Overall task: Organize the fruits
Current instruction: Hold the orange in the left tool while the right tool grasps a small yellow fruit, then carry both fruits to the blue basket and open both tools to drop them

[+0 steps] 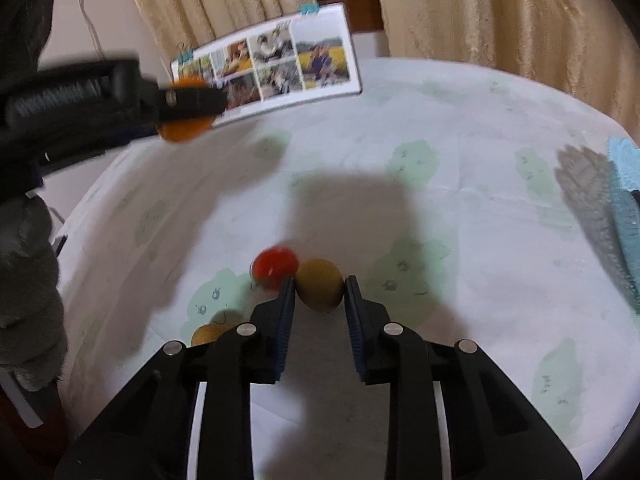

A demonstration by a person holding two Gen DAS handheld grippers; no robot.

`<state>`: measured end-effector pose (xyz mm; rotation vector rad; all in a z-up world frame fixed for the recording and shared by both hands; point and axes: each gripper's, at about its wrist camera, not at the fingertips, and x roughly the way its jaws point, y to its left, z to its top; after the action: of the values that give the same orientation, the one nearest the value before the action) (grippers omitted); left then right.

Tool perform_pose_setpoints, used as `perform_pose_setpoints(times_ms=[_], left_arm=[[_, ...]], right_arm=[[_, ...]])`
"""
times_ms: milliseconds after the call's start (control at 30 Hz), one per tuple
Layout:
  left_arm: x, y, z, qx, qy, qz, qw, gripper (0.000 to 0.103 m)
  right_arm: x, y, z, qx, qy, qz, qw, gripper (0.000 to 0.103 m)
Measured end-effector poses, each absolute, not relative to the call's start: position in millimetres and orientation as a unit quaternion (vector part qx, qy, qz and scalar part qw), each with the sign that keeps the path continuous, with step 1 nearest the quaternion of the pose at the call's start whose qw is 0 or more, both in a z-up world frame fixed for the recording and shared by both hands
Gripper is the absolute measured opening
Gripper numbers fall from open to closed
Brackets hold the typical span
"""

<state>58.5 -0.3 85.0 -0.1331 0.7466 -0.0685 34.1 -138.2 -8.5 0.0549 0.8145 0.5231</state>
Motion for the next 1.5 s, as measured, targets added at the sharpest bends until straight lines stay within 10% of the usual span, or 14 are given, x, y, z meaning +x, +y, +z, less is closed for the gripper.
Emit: perform_pose_setpoints(times_ms=[1233,1500], left_arm=[[58,-37,80,-0.028,0.374,-0.048,0.926,0.035],[58,-57,83,-0.015,0.374,-0.059,0.925,0.035]], right_arm=[[7,-400,23,0.167,0.28,-0.074,0.942,0.026],[-7,-427,21,0.203,0.249,-0.118,0.94,0.05]])
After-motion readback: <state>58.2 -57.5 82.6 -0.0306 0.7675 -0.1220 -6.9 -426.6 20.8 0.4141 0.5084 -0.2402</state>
